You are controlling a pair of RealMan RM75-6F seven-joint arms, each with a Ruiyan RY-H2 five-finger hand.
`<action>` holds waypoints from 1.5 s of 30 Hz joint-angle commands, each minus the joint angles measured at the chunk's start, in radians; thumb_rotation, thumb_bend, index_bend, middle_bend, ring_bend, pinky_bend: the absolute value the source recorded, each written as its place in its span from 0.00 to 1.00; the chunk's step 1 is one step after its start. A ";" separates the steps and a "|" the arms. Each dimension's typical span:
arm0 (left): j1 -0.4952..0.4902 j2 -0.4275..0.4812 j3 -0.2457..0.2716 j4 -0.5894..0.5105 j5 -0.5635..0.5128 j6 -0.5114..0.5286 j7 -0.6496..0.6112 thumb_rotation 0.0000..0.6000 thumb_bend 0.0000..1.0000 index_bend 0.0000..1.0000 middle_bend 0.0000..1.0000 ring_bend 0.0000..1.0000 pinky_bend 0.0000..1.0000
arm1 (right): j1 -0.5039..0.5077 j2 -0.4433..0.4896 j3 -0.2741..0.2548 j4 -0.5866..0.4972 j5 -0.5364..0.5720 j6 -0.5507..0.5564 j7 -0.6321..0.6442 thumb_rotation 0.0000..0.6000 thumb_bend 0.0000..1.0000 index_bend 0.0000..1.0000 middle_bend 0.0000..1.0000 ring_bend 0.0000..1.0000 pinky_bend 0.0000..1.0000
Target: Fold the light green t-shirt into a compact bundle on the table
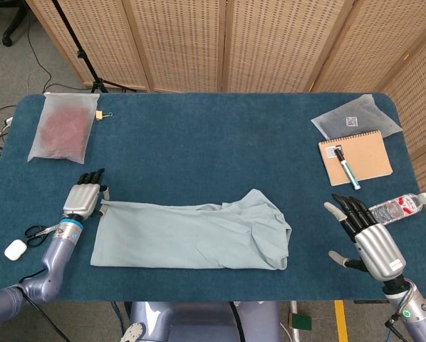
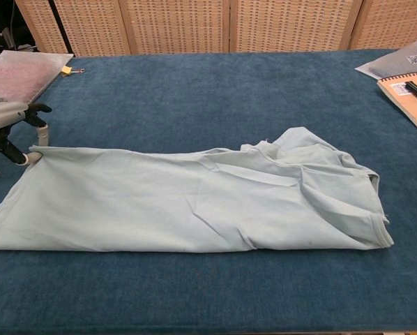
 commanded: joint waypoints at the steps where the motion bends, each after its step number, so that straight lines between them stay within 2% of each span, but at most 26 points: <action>1: -0.003 0.020 0.001 -0.008 -0.002 -0.013 0.002 1.00 0.44 0.70 0.00 0.00 0.00 | 0.000 0.000 0.001 0.000 0.000 0.000 0.001 1.00 0.05 0.00 0.00 0.00 0.05; 8: -0.008 0.079 -0.012 -0.019 -0.032 -0.012 0.027 1.00 0.48 0.80 0.00 0.00 0.00 | 0.000 -0.001 0.002 0.000 -0.001 -0.003 0.001 1.00 0.05 0.00 0.00 0.00 0.05; 11: -0.011 0.118 -0.021 -0.009 -0.051 -0.013 0.041 1.00 0.50 0.80 0.00 0.00 0.00 | -0.001 -0.001 0.003 0.000 -0.001 -0.004 0.000 1.00 0.05 0.00 0.00 0.00 0.05; 18: -0.026 0.227 -0.024 0.021 -0.098 -0.090 0.050 1.00 0.52 0.80 0.00 0.00 0.00 | -0.002 -0.003 0.004 -0.003 -0.001 -0.007 -0.005 1.00 0.05 0.00 0.00 0.00 0.05; 27: -0.046 0.316 -0.003 0.108 -0.156 -0.173 0.087 1.00 0.55 0.81 0.00 0.00 0.00 | -0.001 -0.006 0.005 -0.008 -0.001 -0.014 -0.015 1.00 0.05 0.00 0.00 0.00 0.05; 34: -0.068 0.293 0.024 0.284 -0.233 -0.295 0.098 1.00 0.55 0.81 0.00 0.00 0.00 | -0.001 -0.008 0.003 -0.010 -0.002 -0.020 -0.022 1.00 0.05 0.00 0.00 0.00 0.05; 45: -0.092 0.200 0.040 0.533 -0.249 -0.404 0.081 1.00 0.56 0.81 0.00 0.00 0.00 | 0.001 -0.011 0.006 -0.008 0.005 -0.029 -0.027 1.00 0.05 0.00 0.00 0.00 0.05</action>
